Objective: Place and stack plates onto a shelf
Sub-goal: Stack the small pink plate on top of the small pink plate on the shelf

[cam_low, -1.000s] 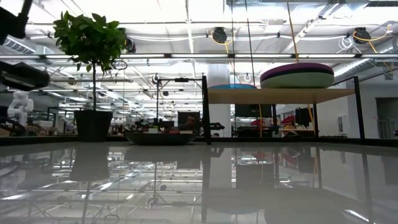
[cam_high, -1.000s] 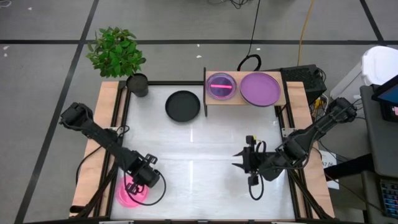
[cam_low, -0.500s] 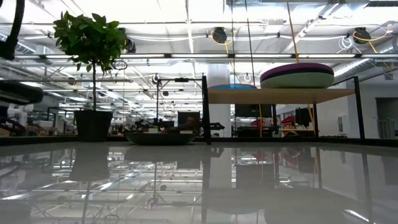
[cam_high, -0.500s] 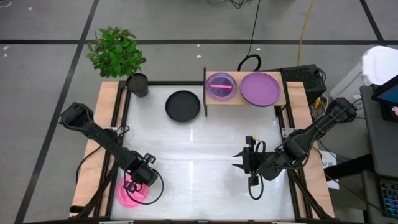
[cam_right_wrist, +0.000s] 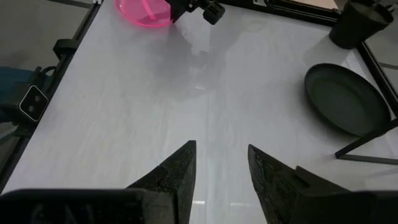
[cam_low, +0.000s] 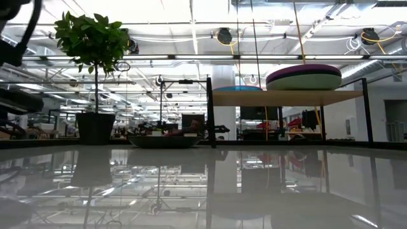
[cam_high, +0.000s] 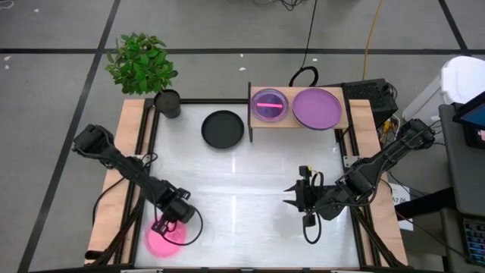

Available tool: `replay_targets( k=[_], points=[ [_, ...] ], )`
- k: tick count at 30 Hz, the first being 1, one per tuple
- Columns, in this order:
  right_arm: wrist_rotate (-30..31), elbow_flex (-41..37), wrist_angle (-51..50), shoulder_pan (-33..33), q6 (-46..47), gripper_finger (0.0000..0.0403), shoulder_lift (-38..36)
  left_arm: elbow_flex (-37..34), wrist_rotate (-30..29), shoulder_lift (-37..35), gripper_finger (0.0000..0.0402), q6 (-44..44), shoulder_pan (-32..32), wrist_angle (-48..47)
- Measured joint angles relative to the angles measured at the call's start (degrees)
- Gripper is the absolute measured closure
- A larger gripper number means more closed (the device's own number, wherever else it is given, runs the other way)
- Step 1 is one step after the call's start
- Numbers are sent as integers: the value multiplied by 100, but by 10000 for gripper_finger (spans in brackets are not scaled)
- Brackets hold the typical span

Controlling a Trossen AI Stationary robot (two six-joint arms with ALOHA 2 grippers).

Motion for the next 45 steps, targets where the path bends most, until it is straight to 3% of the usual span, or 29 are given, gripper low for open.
replay_targets(
  k=[4, 10, 14, 22, 29, 35, 40, 45],
  points=[
    [9, -101, 309, -4, -135, 276, 0, -6, 49, -186, 395, -72, 229, -17],
    [-148, -727, 1938, -27, -1404, 276, 11, 189, 49, -747, 395, -120, 835, -303],
    [-153, -1021, 2781, -214, -1783, 276, 11, 467, -5, -1120, 395, -318, 1379, -574],
    [-62, -1073, 3339, -485, -1822, 276, 402, 994, -1220, -1506, 396, -448, 2291, -117],
    [1093, -1071, 3929, -850, -1201, 276, 933, 1032, -2923, -1480, 396, -1054, 2650, 1287],
    [1361, -1071, 3961, -953, -820, 276, 962, 1032, -3440, -1480, 396, -943, 2668, 2150],
    [1276, -1069, 3985, -833, -1640, 276, 964, 1032, -3456, -1480, 396, -688, 2722, 2341],
    [1541, -1064, 4009, -907, -1114, 276, 887, 1032, -3830, -1478, 396, -889, 2733, 2378]
  ],
)
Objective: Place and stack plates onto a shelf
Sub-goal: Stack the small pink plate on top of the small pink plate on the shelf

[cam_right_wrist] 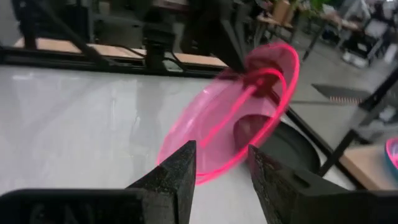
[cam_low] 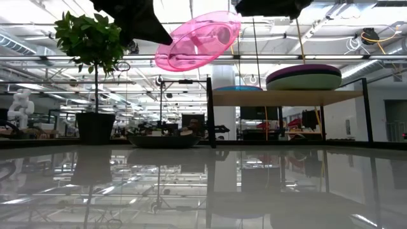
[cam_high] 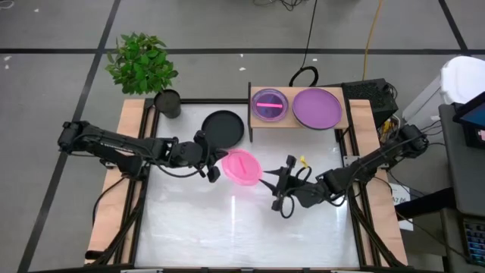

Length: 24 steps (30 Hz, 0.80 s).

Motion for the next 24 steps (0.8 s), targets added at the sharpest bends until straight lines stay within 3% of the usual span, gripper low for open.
replay_targets(
  k=[7, 12, 15, 24],
  points=[
    [46, 2, -411, -315, 785, 276, 7, 25, -226, 274, 396, 10, -71, 514],
    [451, 0, -456, -330, 809, 282, 9, 14, -232, 397, 396, -20, -109, 636],
    [725, 0, -543, -354, 745, 303, 11, 7, -242, 411, 396, -16, -142, 632],
    [728, 0, -636, -443, 542, 393, 9, 7, -341, 411, 396, -40, -153, 702]
  ],
)
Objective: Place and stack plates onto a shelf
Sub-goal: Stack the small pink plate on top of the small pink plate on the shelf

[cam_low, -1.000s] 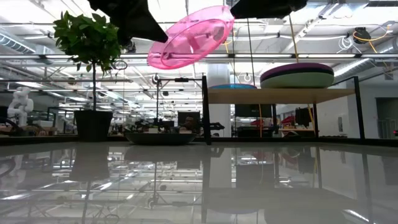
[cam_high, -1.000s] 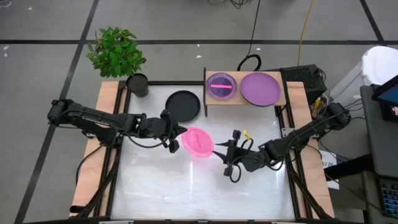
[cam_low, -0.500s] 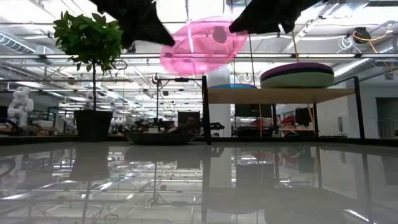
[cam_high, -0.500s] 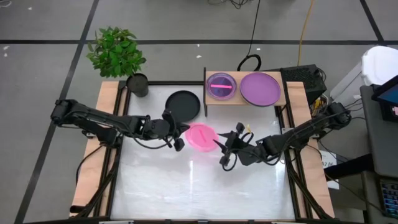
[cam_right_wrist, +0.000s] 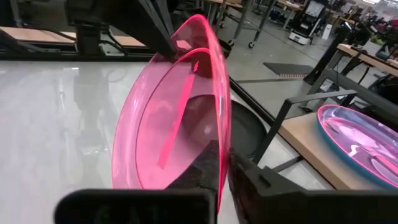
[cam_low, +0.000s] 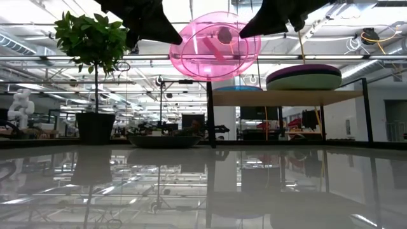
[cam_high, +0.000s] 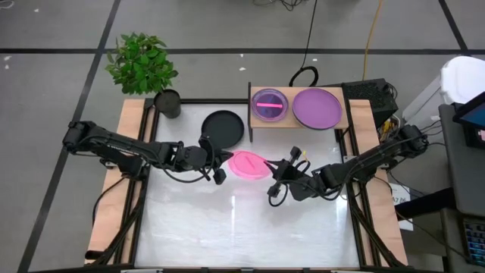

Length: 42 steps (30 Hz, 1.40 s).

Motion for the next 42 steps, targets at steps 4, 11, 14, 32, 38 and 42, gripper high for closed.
replay_targets(
  k=[4, 11, 14, 32, 38, 42],
  points=[
    [1, 0, -2, 2, -12, 395, 0, 0, -9, 0, 396, 31, -25, -7],
    [-14, 0, -13, -7, -34, 393, 0, 0, -12, 0, 386, 471, -147, -14],
    [-19, 0, 0, -8, -76, 396, 0, -2, 37, 1, 348, 560, -218, -32],
    [-24, -2, -38, -825, -875, 397, -1323, -2, -1332, -866, 152, 1730, -286, 20],
    [-1123, -2, 104, -2033, -895, 397, -2070, -2, -1330, -997, 151, 2025, -283, -304],
    [-2028, -2, 431, -2968, -925, 397, -2258, -2, -1328, -898, 151, 2155, -181, -583]
  ],
)
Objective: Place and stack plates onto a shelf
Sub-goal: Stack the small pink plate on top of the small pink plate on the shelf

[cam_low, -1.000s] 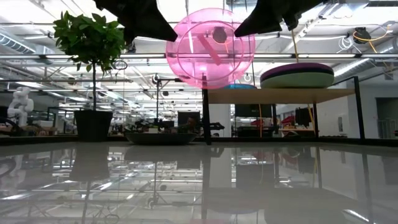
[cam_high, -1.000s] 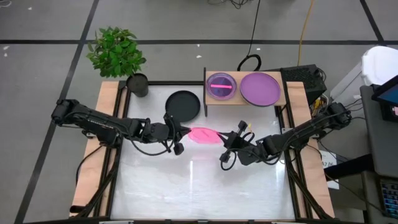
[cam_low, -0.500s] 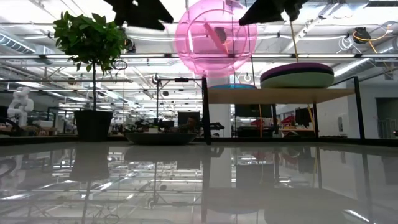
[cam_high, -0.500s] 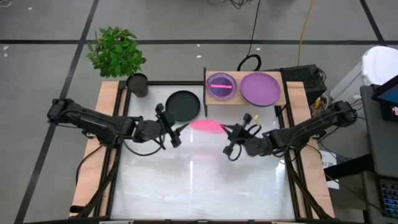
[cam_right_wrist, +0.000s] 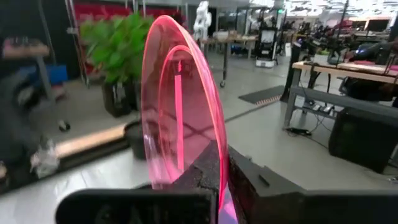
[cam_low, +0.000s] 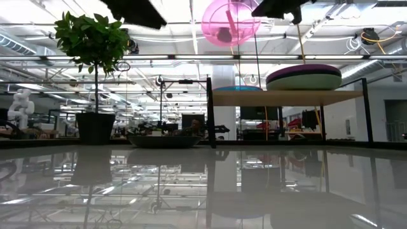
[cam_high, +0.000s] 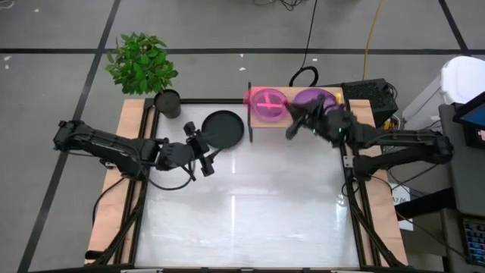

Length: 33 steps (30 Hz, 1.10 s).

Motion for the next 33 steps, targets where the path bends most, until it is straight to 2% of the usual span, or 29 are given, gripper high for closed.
replay_targets(
  k=[7, 13, 22, 33],
  points=[
    [-1779, 0, 226, -1657, 937, 397, 46, -4, 13, 255, 151, -9, 190, -622],
    [-2470, 0, 159, -2483, 1624, 397, 376, -4, 14, 606, 151, 0, 383, -758],
    [-2940, 0, -98, -2888, 2013, 397, 947, -4, 397, 1082, 151, -177, 522, -907],
    [-2928, 0, -441, -2900, 1879, 397, 1021, -4, 446, 1088, 151, -161, 522, -963]
  ],
)
